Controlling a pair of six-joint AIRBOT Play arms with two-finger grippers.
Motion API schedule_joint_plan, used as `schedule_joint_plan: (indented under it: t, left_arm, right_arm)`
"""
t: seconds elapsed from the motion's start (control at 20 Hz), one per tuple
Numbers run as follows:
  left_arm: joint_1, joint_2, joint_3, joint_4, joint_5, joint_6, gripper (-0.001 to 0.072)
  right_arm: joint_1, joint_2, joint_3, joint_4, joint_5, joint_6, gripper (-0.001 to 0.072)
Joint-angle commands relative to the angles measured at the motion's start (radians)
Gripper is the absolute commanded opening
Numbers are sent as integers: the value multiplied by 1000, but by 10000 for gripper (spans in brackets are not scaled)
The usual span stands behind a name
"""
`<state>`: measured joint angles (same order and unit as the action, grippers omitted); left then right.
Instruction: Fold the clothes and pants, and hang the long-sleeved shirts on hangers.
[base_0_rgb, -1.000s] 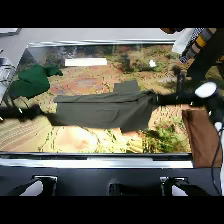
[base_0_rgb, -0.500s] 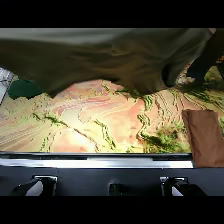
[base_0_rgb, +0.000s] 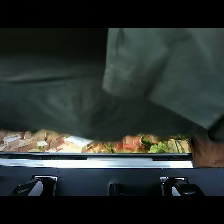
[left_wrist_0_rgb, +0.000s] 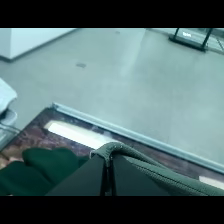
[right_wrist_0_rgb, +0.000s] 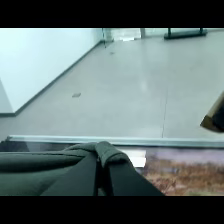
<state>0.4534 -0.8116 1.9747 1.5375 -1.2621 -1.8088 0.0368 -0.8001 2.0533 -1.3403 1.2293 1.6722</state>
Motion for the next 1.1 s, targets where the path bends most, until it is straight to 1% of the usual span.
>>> schedule_joint_plan:
  t: [0.0, 0.1, 0.15, 0.25, 0.4, 0.55, 0.7, 0.8, 0.85, 0.95, 1.05]
  left_arm:
    - [0, -45, -97, -100, -13, 90, 14]
    - [-3, -118, -203, -198, -12, 171, 13]
    - [-11, -163, -257, -211, -7, 197, 14]
    - [-43, -274, -370, -210, 36, 243, 13]
    - [-96, -464, -484, -210, 170, 254, 14]
    - [-140, -663, -497, -210, 299, 261, 14]
    - [-163, -788, -497, -211, 450, 262, 15]
    - [-167, -841, -497, -211, 505, 261, 15]
    - [-168, -859, -497, -211, 500, 261, 16]
    - [-168, -879, -497, -210, 457, 263, 16]
    - [-167, -885, -497, -209, 391, 266, 15]
  right_arm:
    - [1, -98, -23, -9, 126, 91, 27]
    - [1, -208, -90, -6, 194, 136, 28]
    - [1, -265, -134, -6, 198, 140, 28]
    - [1, -389, -228, -8, 161, 143, 28]
    - [1, -583, -342, -8, 21, 143, 28]
    - [1, -769, -352, -7, -134, 143, 28]
    - [1, -900, -352, -7, -315, 147, 28]
    - [1, -949, -352, -11, -365, 147, 28]
    - [-1, -960, -352, -18, -360, 147, 28]
    - [-2, -960, -351, -55, -308, 147, 28]
    - [-2, -955, -350, -95, -202, 147, 28]
